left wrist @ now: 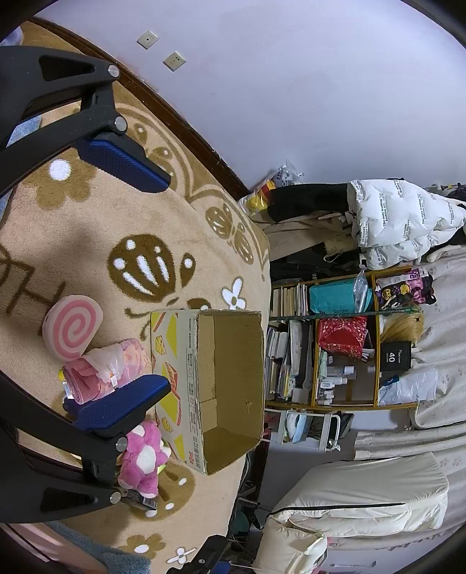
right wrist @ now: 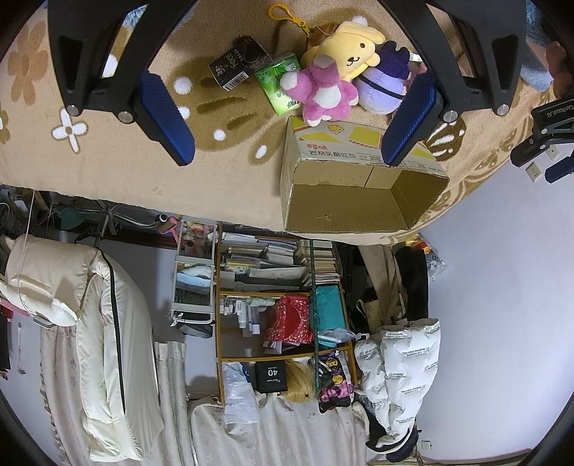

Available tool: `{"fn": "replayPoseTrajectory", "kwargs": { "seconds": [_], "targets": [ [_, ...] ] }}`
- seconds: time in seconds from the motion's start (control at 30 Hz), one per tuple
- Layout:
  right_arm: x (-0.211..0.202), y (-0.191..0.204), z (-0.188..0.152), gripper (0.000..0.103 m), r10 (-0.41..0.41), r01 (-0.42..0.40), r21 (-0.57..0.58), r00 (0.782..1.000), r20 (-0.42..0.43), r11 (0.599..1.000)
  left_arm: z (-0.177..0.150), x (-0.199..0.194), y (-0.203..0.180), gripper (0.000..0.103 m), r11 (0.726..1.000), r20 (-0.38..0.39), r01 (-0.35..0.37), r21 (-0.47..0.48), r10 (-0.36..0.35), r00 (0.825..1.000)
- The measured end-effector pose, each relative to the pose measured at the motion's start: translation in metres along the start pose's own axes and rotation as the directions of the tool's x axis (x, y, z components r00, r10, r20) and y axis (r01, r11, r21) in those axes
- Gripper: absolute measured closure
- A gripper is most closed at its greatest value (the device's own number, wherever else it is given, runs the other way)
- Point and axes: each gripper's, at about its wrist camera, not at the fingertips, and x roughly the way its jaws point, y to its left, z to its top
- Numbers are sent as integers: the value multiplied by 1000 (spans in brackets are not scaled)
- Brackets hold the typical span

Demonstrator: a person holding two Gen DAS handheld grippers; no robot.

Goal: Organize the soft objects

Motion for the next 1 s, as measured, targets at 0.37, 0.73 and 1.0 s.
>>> {"fn": "replayPoseTrajectory", "kwargs": {
  "seconds": [0.37, 0.73, 1.0],
  "targets": [
    [1, 1, 2, 0, -2, 2, -3, 1000, -1, 1000, 0, 0, 0, 2, 1000, -1, -2, 1, 2, 1000],
    [1, 1, 2, 0, -3, 3, -3, 1000, -2, 1000, 0, 0, 0, 2, 1000, -1, -2, 2, 2, 1000],
    [2, 0, 2, 0, -2, 2, -3, 1000, -3, 1000, -2, 3, -1, 2, 1000, -5, 0, 3, 0, 1000]
  ]
}}
